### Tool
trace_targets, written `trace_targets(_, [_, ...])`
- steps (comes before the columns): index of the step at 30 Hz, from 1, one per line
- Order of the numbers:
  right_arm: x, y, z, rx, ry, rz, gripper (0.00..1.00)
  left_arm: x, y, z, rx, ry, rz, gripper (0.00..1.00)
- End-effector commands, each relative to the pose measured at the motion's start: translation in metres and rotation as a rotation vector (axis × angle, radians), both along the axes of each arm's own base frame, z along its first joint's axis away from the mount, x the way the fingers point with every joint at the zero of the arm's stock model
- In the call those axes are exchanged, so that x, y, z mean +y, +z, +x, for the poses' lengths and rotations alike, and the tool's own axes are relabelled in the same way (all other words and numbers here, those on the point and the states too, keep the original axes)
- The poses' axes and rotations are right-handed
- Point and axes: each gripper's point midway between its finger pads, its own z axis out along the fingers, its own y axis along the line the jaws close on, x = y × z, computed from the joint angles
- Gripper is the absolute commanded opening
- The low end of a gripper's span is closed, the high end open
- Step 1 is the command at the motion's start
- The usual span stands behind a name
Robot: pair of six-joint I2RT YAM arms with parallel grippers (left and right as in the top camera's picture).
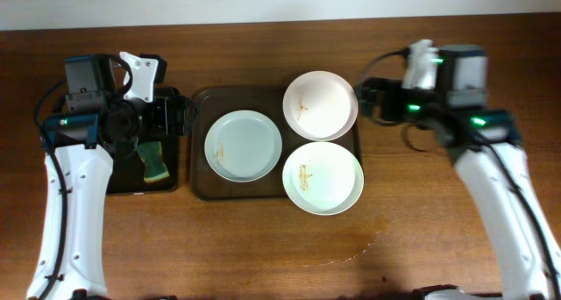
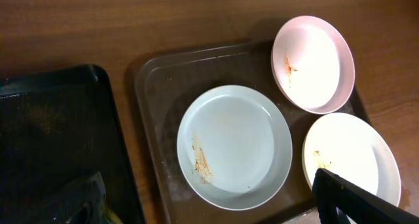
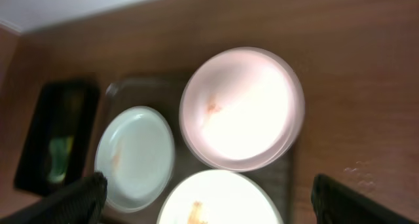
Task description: Clean dirty plates on tray and stack at the side
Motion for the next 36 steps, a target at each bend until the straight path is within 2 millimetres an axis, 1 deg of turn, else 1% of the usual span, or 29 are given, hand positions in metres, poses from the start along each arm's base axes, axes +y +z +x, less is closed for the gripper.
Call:
trace_targets(1, [0.072,-0.031,0.018,0.060,0.010,0.037,0.92,0.023,-0.006,0.017,0.014,0.145,0.051,0.99])
trace_targets(2, [0.097,-0.051,0.021,0.089,0.014,0.025,0.86,0.046,-0.014,0.022,0.051,0.307,0.096,0.99])
trace_targets(3, [0.118,-0.073,0.022,0.115,0.017,0.001,0.82,0.062,-0.020,0.022,0.070,0.407,0.141,0.99])
trace_targets(4, [0.137,-0.095,0.020,0.139,0.044,-0.022,0.79,0.069,-0.022,0.022,0.076,0.434,0.170,0.99])
trace_targets(5, [0.147,-0.107,0.018,0.152,0.058,-0.034,0.75,0.071,-0.024,0.022,0.079,0.439,0.177,0.99])
trace_targets(6, [0.161,-0.126,0.017,0.165,0.076,-0.053,0.70,0.071,-0.027,0.023,0.086,0.439,0.179,0.99])
trace_targets(7, [0.170,-0.144,0.017,0.174,0.082,-0.080,0.60,0.071,-0.031,0.024,0.095,0.438,0.180,0.99])
trace_targets(8, [0.172,-0.154,0.017,0.186,0.074,-0.096,0.55,0.071,-0.037,0.025,0.112,0.436,0.181,0.99])
trace_targets(9, [0.174,-0.167,0.016,0.205,0.062,-0.112,0.47,0.070,-0.045,0.026,0.133,0.431,0.181,0.99])
trace_targets(11, [0.176,-0.180,0.015,0.222,0.064,-0.124,0.44,0.070,-0.054,0.028,0.155,0.432,0.181,0.99])
trace_targets(13, [0.181,-0.205,0.016,0.241,0.072,-0.144,0.41,0.079,-0.055,0.027,0.157,0.459,0.217,0.99])
trace_targets(15, [0.180,-0.222,0.013,0.271,0.072,-0.162,0.39,0.082,-0.055,0.026,0.156,0.469,0.230,0.99])
trace_targets(16, [0.180,-0.227,0.013,0.279,0.073,-0.165,0.37,0.082,-0.055,0.026,0.156,0.470,0.231,1.00])
trace_targets(17, [0.181,-0.229,0.013,0.281,0.075,-0.164,0.33,0.082,-0.055,0.026,0.158,0.471,0.233,0.99])
trace_targets(20, [0.190,-0.233,0.009,0.273,0.092,-0.167,0.21,0.096,-0.061,0.018,0.189,0.509,0.264,0.99])
trace_targets(21, [0.194,-0.232,0.010,0.260,0.098,-0.164,0.08,0.106,-0.063,0.014,0.207,0.532,0.263,0.99])
trace_targets(22, [0.195,-0.232,0.010,0.255,0.098,-0.167,0.04,0.111,-0.065,0.012,0.218,0.544,0.263,0.98])
trace_targets(24, [0.194,-0.232,0.010,0.245,0.087,-0.183,0.04,0.120,-0.079,0.008,0.269,0.559,0.265,0.92])
trace_targets(25, [0.194,-0.232,0.011,0.244,0.087,-0.183,0.04,0.120,-0.088,0.008,0.293,0.556,0.267,0.90])
trace_targets(26, [0.194,-0.232,0.011,0.244,0.087,-0.183,0.04,0.126,-0.100,0.006,0.332,0.596,0.285,0.82])
trace_targets(27, [0.194,-0.232,0.010,0.246,0.089,-0.182,0.04,0.131,-0.113,0.005,0.373,0.646,0.279,0.81])
trace_targets(29, [0.194,-0.232,0.010,0.246,0.091,-0.180,0.04,0.132,-0.138,0.006,0.431,0.641,0.285,0.73])
trace_targets(30, [0.194,-0.232,0.010,0.246,0.091,-0.180,0.04,0.134,-0.160,0.003,0.495,0.691,0.281,0.58])
trace_targets(31, [0.194,-0.232,0.010,0.246,0.091,-0.180,0.04,0.134,-0.168,0.003,0.512,0.713,0.269,0.55])
trace_targets(32, [0.194,-0.232,0.010,0.246,0.090,-0.180,0.04,0.129,-0.178,0.005,0.532,0.703,0.245,0.49])
trace_targets(33, [0.194,-0.232,0.010,0.246,0.091,-0.180,0.04,0.122,-0.188,0.005,0.559,0.682,0.211,0.39])
trace_targets(34, [0.194,-0.232,0.010,0.247,0.091,-0.181,0.04,0.119,-0.195,0.004,0.579,0.664,0.199,0.38])
trace_targets(35, [0.194,-0.232,0.009,0.252,0.093,-0.181,0.04,0.118,-0.204,-0.001,0.614,0.656,0.205,0.38])
trace_targets(36, [0.194,-0.233,0.009,0.254,0.093,-0.182,0.04,0.116,-0.206,-0.006,0.635,0.645,0.212,0.38])
